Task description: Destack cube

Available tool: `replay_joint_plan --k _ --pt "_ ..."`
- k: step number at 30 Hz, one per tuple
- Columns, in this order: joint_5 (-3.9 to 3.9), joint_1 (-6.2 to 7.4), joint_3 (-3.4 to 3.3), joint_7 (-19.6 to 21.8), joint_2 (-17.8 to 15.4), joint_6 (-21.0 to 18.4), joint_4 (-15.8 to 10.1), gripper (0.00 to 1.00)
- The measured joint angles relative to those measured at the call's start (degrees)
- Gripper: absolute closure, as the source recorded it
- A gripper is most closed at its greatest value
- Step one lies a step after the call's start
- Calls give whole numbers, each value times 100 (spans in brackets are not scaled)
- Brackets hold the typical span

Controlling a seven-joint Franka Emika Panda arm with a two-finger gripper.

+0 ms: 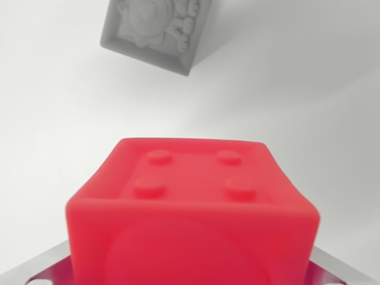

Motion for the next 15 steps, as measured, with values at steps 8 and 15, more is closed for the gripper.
replay_joint_plan --k 8,15 --pt "9 0 6 0 321 342 -7 100" --pt "25 0 14 -5 620 623 -4 100"
